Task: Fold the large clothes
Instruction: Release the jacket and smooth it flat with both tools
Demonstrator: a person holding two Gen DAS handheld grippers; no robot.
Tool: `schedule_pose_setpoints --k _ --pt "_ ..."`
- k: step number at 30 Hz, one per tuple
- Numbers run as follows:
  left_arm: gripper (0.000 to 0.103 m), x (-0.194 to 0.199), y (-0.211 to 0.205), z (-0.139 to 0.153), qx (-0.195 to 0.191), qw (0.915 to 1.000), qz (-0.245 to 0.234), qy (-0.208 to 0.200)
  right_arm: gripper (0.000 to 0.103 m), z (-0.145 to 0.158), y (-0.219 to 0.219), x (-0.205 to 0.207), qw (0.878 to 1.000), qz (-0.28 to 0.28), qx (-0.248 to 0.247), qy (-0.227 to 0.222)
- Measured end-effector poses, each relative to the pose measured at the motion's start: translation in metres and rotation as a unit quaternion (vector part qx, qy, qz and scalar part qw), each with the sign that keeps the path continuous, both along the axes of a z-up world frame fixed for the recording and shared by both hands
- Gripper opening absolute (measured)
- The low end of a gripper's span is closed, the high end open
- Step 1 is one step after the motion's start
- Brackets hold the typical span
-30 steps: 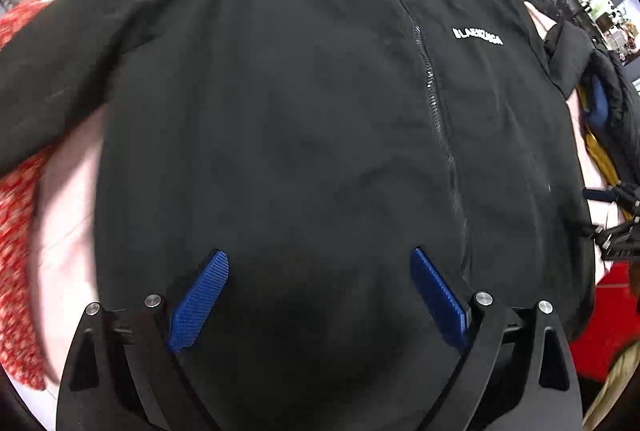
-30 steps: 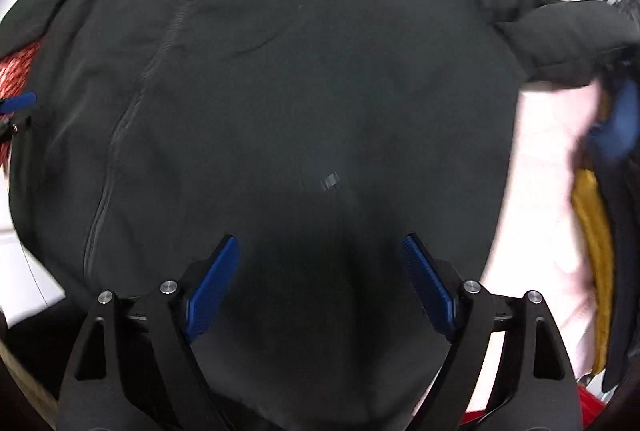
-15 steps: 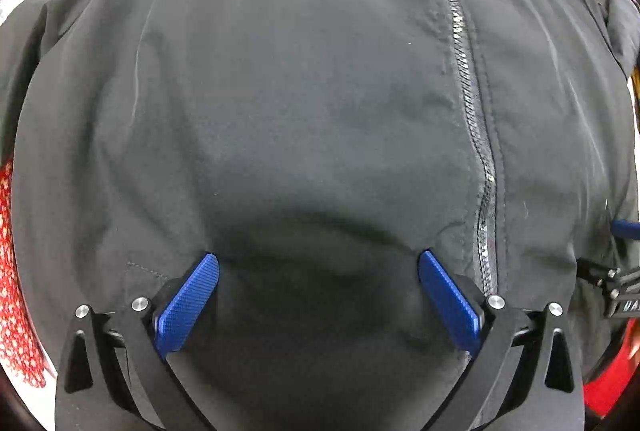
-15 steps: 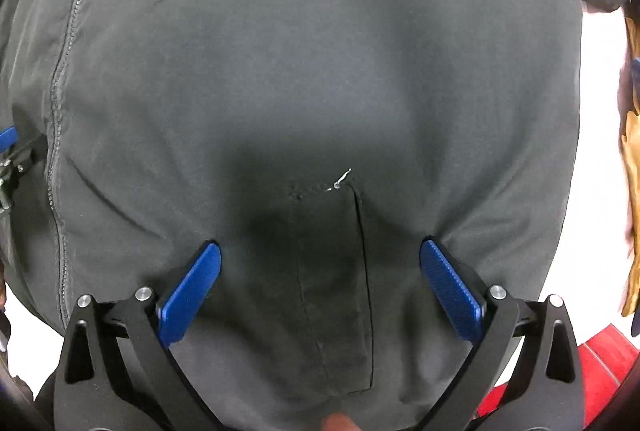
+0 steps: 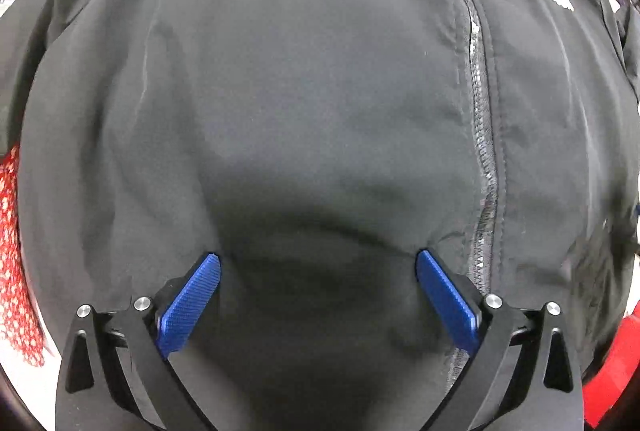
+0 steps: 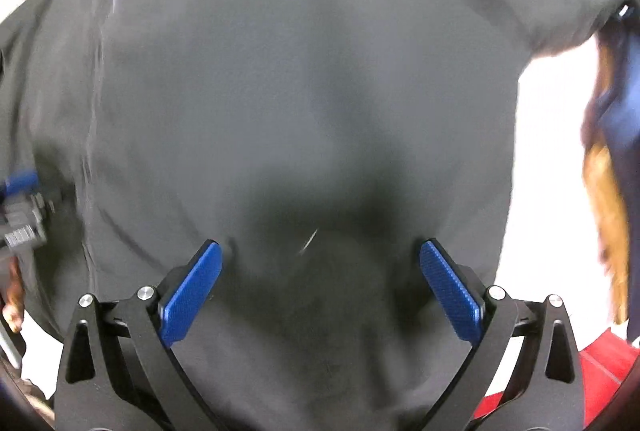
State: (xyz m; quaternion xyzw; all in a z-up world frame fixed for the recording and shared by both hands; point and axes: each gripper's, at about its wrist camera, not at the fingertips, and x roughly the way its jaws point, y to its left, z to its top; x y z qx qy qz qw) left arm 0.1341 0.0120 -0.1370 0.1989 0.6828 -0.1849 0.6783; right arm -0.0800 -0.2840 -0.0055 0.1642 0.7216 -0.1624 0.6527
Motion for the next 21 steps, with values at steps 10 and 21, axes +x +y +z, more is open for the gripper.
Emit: schedule_pose_setpoints --k 10,21 --pt "0.097 0.002 -0.007 0.05 -0.026 0.9992 -0.009 -0.03 0.098 0.072 -0.236 0.05 0.974 -0.202 -0.075 -0.075" --pt "0.097 -0.004 0.001 0.074 -0.012 0.9991 0.005 -0.04 0.087 0.021 -0.253 0.07 0.955 -0.28 -0.093 -0.03"
